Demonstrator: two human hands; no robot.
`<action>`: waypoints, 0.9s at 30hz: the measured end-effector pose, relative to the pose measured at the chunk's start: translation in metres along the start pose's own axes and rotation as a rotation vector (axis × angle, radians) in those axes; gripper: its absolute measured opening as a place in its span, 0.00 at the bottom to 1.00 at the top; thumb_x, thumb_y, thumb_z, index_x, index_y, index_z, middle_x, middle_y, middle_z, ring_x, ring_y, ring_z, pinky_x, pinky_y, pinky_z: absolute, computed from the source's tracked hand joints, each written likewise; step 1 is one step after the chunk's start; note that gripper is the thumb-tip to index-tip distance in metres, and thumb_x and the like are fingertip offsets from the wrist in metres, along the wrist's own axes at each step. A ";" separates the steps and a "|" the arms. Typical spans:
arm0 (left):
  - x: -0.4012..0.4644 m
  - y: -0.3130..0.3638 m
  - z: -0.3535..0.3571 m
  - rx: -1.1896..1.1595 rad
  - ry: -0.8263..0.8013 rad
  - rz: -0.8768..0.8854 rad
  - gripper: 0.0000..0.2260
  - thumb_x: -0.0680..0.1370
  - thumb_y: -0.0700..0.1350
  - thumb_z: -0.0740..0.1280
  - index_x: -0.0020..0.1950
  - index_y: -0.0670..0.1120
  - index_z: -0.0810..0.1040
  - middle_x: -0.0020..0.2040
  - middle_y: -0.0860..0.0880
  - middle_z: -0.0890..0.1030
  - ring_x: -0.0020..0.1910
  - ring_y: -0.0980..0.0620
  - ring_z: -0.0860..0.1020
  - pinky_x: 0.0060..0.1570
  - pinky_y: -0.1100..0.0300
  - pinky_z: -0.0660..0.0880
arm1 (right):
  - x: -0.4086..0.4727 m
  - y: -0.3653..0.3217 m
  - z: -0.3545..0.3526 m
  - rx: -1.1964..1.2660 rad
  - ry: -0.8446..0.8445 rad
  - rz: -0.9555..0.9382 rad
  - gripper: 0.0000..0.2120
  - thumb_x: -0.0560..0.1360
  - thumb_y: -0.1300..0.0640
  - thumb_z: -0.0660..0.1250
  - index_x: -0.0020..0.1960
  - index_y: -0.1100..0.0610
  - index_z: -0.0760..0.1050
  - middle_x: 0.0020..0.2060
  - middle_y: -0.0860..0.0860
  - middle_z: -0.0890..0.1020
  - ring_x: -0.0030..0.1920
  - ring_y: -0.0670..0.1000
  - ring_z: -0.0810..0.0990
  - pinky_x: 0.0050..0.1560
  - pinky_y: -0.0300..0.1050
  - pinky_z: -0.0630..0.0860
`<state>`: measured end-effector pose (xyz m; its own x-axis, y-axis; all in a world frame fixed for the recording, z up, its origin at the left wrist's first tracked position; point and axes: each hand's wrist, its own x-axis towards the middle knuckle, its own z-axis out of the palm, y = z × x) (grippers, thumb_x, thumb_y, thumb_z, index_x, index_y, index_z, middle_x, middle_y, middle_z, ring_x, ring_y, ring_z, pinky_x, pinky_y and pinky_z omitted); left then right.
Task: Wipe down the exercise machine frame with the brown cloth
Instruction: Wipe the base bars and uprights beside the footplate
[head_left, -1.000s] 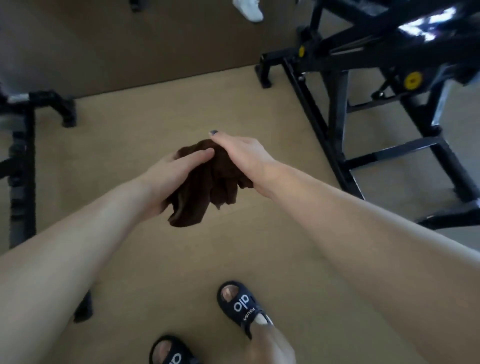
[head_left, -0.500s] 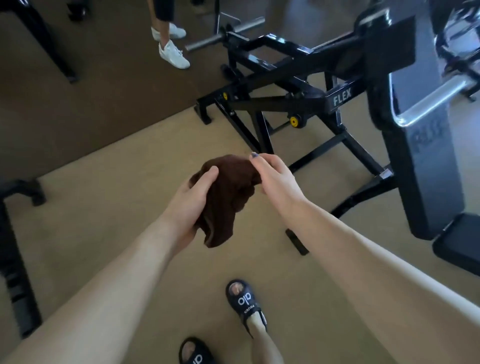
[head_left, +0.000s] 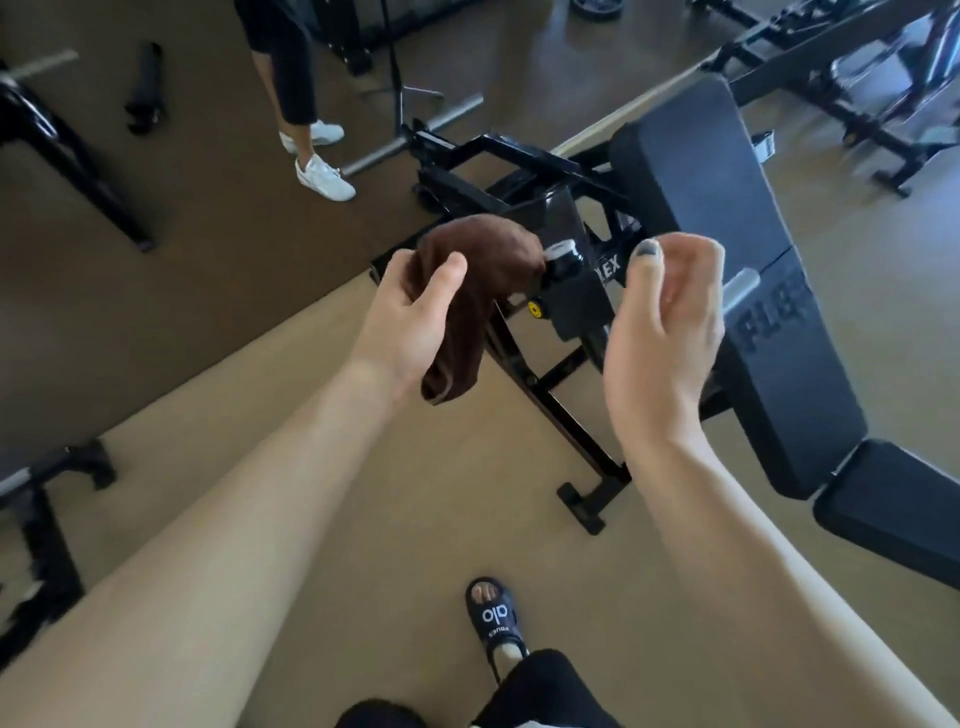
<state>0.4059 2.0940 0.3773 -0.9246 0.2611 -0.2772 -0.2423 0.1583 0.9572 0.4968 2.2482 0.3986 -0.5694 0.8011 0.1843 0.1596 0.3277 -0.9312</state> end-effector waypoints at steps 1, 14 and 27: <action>0.009 0.009 0.010 0.038 0.001 0.044 0.10 0.83 0.56 0.66 0.58 0.51 0.76 0.54 0.52 0.83 0.54 0.55 0.83 0.61 0.49 0.79 | 0.009 -0.002 0.007 -0.026 -0.048 0.018 0.12 0.84 0.49 0.55 0.59 0.53 0.73 0.51 0.49 0.80 0.54 0.47 0.76 0.55 0.24 0.63; 0.081 0.038 0.068 0.056 -0.462 -0.086 0.24 0.84 0.64 0.54 0.64 0.51 0.82 0.59 0.52 0.85 0.61 0.54 0.81 0.67 0.51 0.75 | 0.033 0.002 0.067 -0.007 0.172 0.437 0.17 0.87 0.48 0.49 0.50 0.53 0.73 0.41 0.44 0.78 0.43 0.42 0.75 0.42 0.38 0.66; 0.162 -0.004 0.099 0.280 -0.505 0.113 0.08 0.86 0.55 0.57 0.53 0.57 0.74 0.61 0.46 0.77 0.61 0.47 0.77 0.66 0.43 0.73 | 0.033 0.011 0.091 -0.223 0.549 0.299 0.18 0.82 0.55 0.54 0.41 0.54 0.79 0.31 0.42 0.78 0.37 0.42 0.78 0.33 0.28 0.67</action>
<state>0.2861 2.2300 0.3204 -0.6687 0.7016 -0.2459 0.0001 0.3309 0.9437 0.4063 2.2326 0.3656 0.0094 0.9932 0.1161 0.4440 0.0998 -0.8905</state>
